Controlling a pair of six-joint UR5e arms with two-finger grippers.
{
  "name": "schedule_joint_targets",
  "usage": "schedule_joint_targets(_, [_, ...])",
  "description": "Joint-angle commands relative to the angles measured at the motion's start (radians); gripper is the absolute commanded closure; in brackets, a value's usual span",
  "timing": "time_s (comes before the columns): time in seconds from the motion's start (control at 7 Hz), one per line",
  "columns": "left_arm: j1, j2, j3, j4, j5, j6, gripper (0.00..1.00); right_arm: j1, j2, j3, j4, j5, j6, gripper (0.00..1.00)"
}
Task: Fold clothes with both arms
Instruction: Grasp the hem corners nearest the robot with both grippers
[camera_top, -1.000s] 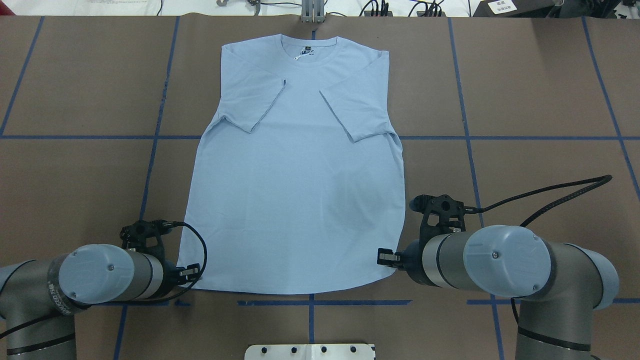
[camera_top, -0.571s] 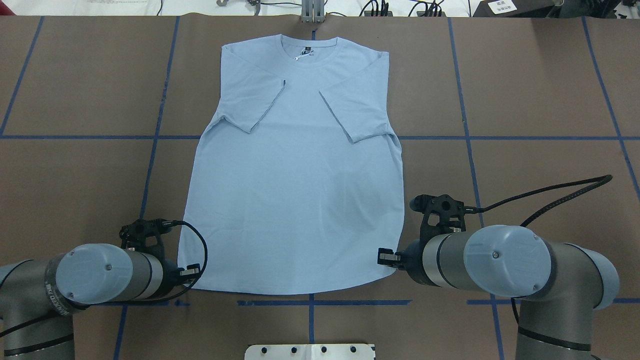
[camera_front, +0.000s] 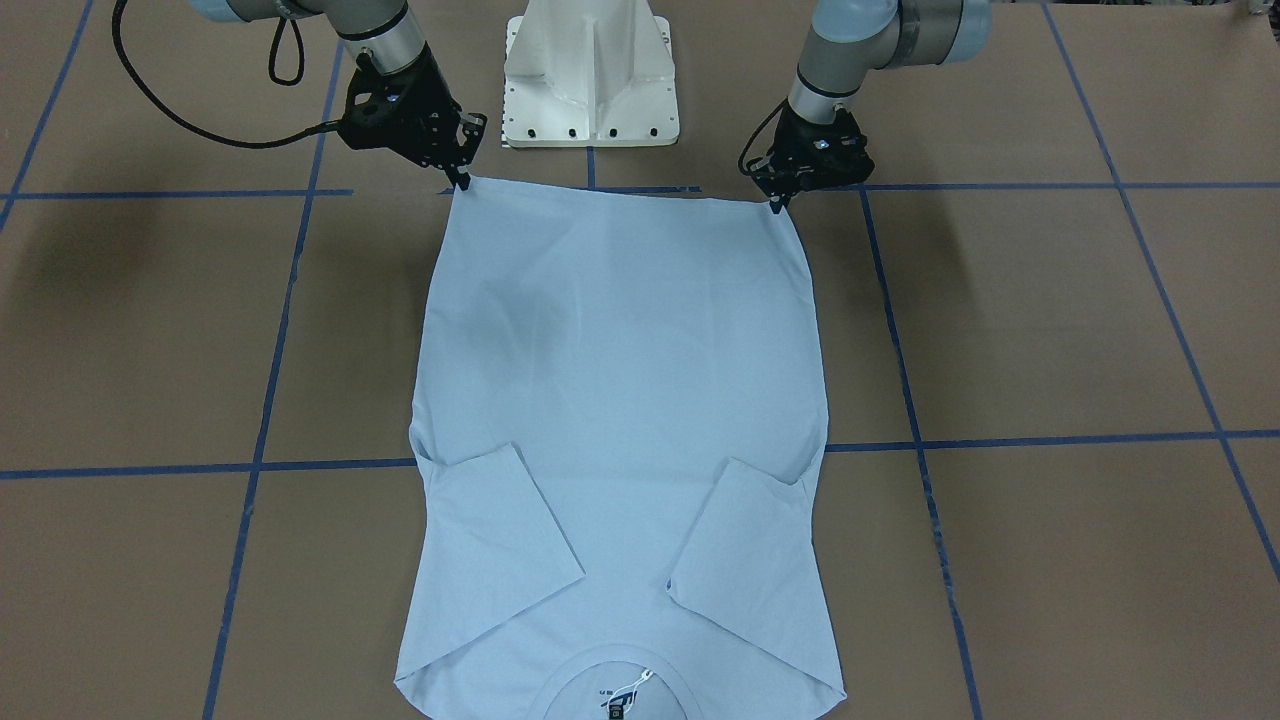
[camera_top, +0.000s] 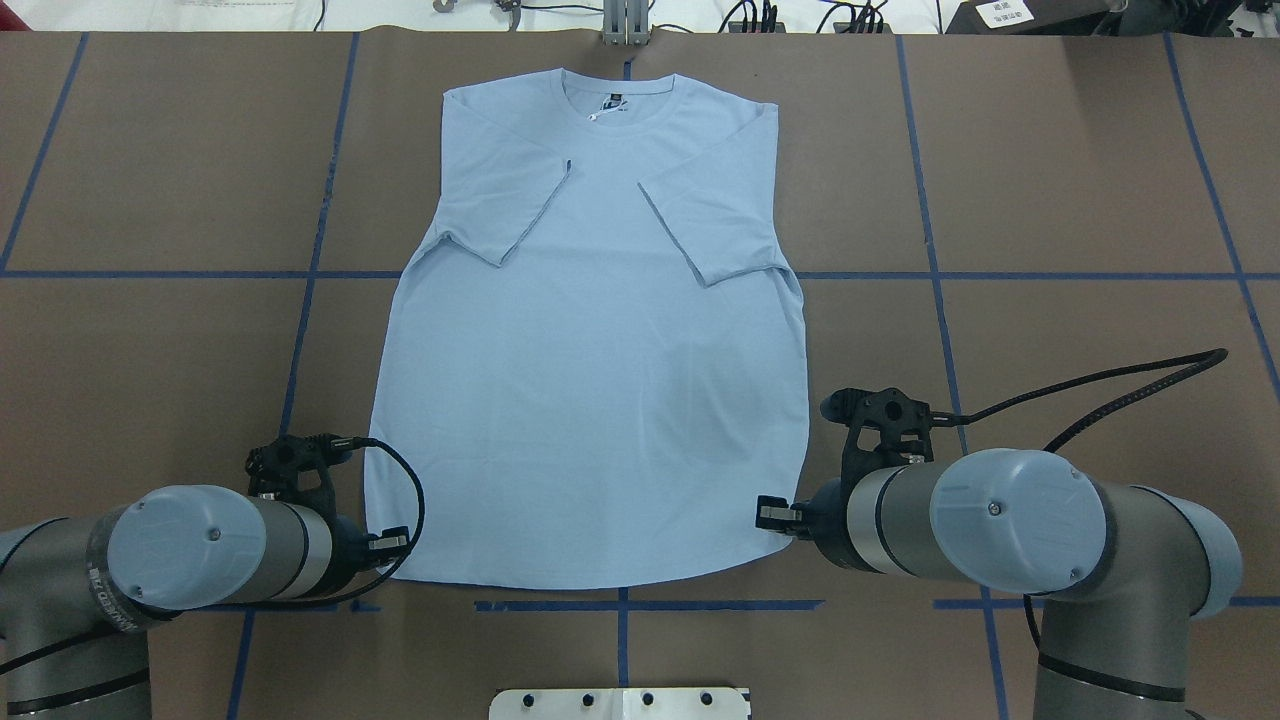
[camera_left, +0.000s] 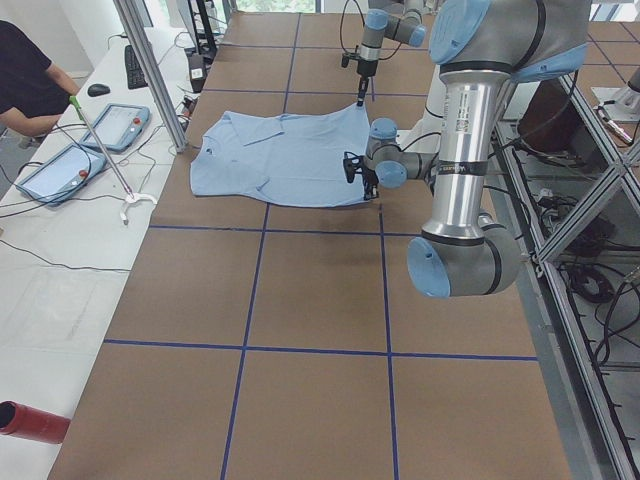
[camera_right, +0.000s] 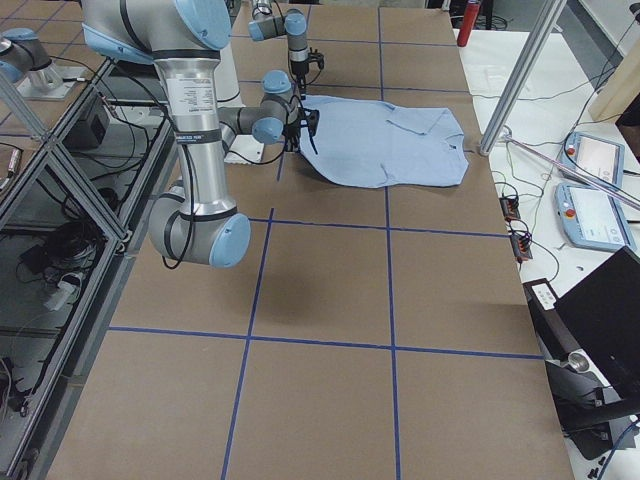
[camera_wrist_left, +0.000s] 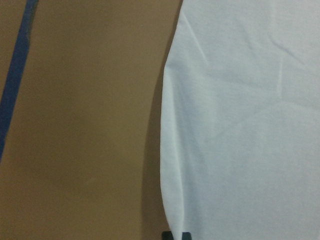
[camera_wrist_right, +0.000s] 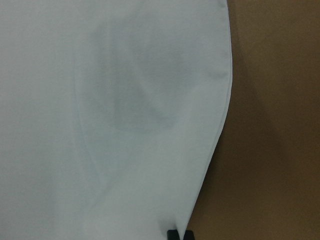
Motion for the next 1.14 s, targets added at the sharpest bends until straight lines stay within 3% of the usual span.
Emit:
schedule_joint_targets(0.0, [0.013,0.004,-0.051,0.048,0.003,0.001,1.00,0.003,-0.050,0.055,0.000,0.010,0.000,1.00])
schedule_joint_targets(0.57, [0.169,0.001,-0.280,0.248,0.000,0.001,1.00,-0.024,-0.255,0.217,-0.002,0.186,0.002,1.00])
schedule_joint_targets(1.0, [0.204,-0.007,-0.356,0.294,-0.012,0.001,1.00,-0.087,-0.276,0.255,-0.002,0.192,0.064,1.00])
